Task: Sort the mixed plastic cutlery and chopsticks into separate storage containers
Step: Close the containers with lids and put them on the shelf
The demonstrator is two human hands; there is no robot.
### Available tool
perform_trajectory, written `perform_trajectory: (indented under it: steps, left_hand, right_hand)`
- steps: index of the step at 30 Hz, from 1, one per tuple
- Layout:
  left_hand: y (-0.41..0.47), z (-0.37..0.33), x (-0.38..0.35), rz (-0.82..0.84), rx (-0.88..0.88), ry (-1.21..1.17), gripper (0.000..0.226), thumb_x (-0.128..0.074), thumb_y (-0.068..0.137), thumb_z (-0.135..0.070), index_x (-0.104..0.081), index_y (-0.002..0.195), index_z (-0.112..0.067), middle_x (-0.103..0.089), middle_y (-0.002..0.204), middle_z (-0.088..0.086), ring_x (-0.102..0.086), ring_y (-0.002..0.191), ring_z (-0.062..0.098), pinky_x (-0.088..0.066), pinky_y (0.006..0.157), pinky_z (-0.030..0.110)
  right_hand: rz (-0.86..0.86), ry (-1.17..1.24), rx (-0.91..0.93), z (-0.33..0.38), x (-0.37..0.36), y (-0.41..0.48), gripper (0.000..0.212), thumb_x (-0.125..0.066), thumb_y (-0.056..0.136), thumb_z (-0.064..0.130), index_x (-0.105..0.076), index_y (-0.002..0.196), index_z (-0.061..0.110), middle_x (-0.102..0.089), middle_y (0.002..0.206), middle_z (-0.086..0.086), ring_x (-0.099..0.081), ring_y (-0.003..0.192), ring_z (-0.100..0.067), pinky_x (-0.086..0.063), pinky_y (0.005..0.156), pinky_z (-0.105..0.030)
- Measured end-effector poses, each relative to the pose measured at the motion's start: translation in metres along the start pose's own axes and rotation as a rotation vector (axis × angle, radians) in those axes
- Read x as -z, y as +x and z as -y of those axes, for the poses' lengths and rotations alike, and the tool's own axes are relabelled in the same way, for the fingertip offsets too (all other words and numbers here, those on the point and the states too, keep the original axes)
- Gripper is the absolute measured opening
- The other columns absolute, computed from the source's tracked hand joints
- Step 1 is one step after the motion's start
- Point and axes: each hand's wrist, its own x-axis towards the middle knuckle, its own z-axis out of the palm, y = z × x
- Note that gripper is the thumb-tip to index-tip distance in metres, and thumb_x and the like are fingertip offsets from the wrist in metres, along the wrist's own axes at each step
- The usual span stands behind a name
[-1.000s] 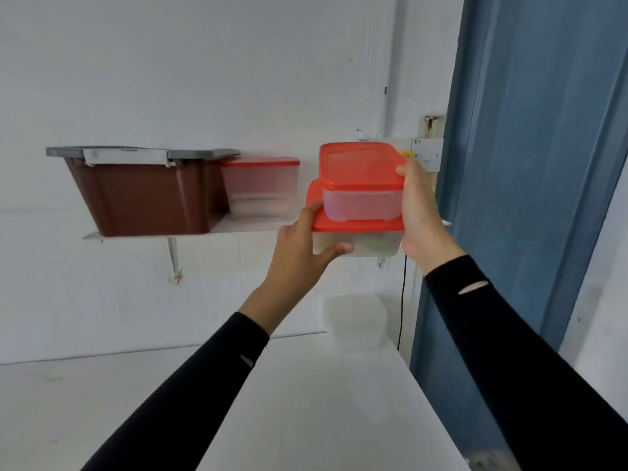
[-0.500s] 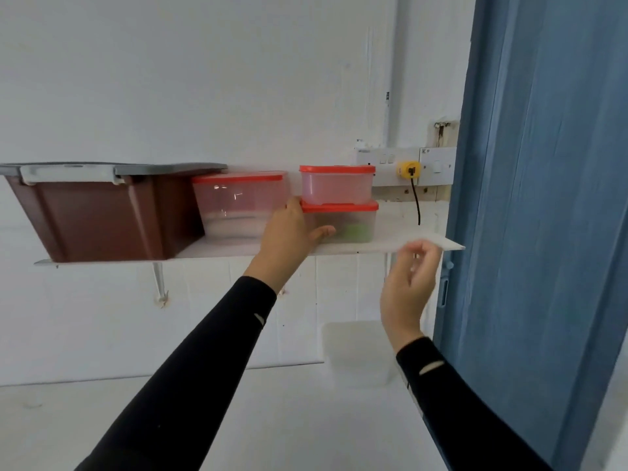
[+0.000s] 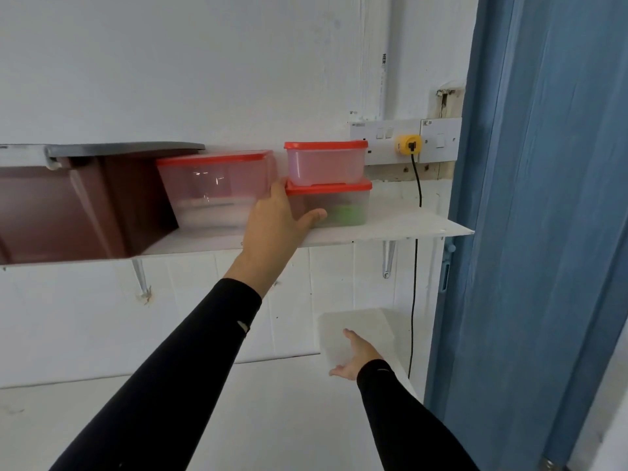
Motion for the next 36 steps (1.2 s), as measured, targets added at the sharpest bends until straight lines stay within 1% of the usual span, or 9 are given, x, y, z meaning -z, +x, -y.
perform_trajectory:
  steps: [3, 6, 9, 12, 18, 26, 29, 32, 36]
  left_hand:
    - [0.001, 0.002, -0.001, -0.011, -0.01, -0.012, 0.085, -0.07, 0.083, -0.054, -0.033, 0.148, -0.013, -0.06, 0.119, 0.011, -0.057, 0.109, 0.029, -0.042, 0.079, 0.029]
    - [0.002, 0.003, -0.003, -0.019, -0.016, -0.015, 0.087, -0.069, 0.083, -0.056, -0.031, 0.149, -0.015, -0.059, 0.118, 0.011, -0.056, 0.111, 0.03, -0.042, 0.08, 0.029]
    - [0.001, 0.004, -0.003, -0.023, -0.01, -0.015, 0.087, -0.068, 0.083, -0.057, -0.03, 0.15, -0.017, -0.058, 0.121, 0.012, -0.054, 0.114, 0.031, -0.044, 0.084, 0.034]
    - [0.001, 0.005, -0.004, -0.023, -0.012, -0.022, 0.086, -0.069, 0.082, -0.058, -0.032, 0.148, -0.017, -0.058, 0.121, 0.011, -0.055, 0.112, 0.031, -0.045, 0.085, 0.036]
    - [-0.002, 0.004, -0.004, -0.055, -0.053, 0.02, 0.079, -0.066, 0.084, -0.058, -0.038, 0.143, -0.013, -0.045, 0.144, 0.007, -0.048, 0.127, 0.027, -0.043, 0.093, 0.036]
    - [-0.009, 0.0, 0.0, -0.147, -0.095, 0.245, 0.067, -0.064, 0.089, -0.049, -0.041, 0.135, -0.006, -0.038, 0.141, 0.009, -0.058, 0.099, 0.033, -0.041, 0.067, 0.037]
    - [-0.007, 0.007, 0.007, -0.361, -0.288, 0.432, 0.07, -0.078, 0.074, -0.043, -0.05, 0.128, -0.007, -0.047, 0.135, 0.015, -0.05, 0.104, 0.034, -0.046, 0.08, 0.043]
    - [0.006, 0.017, 0.019, -0.339, -0.335, 0.531, 0.087, -0.078, 0.068, -0.053, -0.044, 0.138, -0.014, -0.034, 0.153, 0.014, -0.031, 0.139, 0.039, -0.018, 0.115, 0.057]
    - [0.009, 0.023, 0.033, -0.187, -0.269, 0.583, 0.084, -0.063, 0.079, -0.059, -0.039, 0.146, -0.016, -0.011, 0.163, 0.008, -0.003, 0.15, 0.037, 0.007, 0.111, 0.069]
  right_hand:
    - [-0.047, 0.044, -0.091, 0.001, -0.007, 0.015, 0.056, -0.047, 0.103, 0.021, -0.023, 0.152, 0.007, -0.024, 0.159, -0.012, -0.034, 0.142, -0.03, -0.053, 0.074, -0.018]
    - [-0.037, 0.099, -0.103, -0.01, 0.001, 0.024, 0.05, -0.061, 0.096, 0.022, -0.042, 0.141, 0.012, -0.045, 0.137, -0.017, -0.052, 0.118, -0.035, -0.05, 0.098, -0.036]
    - [0.018, -0.006, -0.28, -0.007, 0.028, 0.008, 0.043, -0.075, 0.08, 0.017, -0.053, 0.115, 0.005, -0.044, 0.102, -0.016, -0.052, 0.084, -0.031, -0.053, 0.08, -0.042]
    - [0.019, -0.225, -0.369, -0.002, 0.066, -0.007, 0.06, -0.08, 0.06, 0.02, -0.055, 0.112, 0.003, -0.053, 0.104, -0.015, -0.059, 0.087, -0.033, -0.053, 0.066, -0.033]
    - [0.146, -0.363, -0.327, -0.021, 0.105, -0.041, 0.107, -0.095, 0.056, 0.042, -0.045, 0.14, 0.0, -0.04, 0.146, -0.021, -0.036, 0.137, -0.042, -0.035, 0.102, -0.066]
    - [0.236, -0.237, -0.286, -0.019, 0.095, -0.1, 0.06, -0.092, 0.065, 0.021, -0.066, 0.115, 0.001, -0.065, 0.118, -0.024, -0.068, 0.098, -0.044, -0.053, 0.086, -0.062]
    - [0.34, -0.275, -0.222, 0.014, 0.095, -0.139, 0.06, -0.089, 0.069, 0.022, -0.065, 0.121, 0.006, -0.07, 0.114, -0.019, -0.069, 0.098, -0.04, -0.058, 0.078, -0.056]
    - [0.405, -0.358, -0.07, 0.058, 0.092, -0.177, 0.046, -0.079, 0.075, 0.025, -0.067, 0.115, 0.007, -0.073, 0.101, -0.015, -0.069, 0.09, -0.036, -0.061, 0.069, -0.05]
    - [0.441, -0.349, 0.123, 0.115, 0.087, -0.224, 0.045, -0.078, 0.076, 0.03, -0.068, 0.114, 0.008, -0.072, 0.096, -0.015, -0.07, 0.079, -0.032, -0.06, 0.056, -0.043]
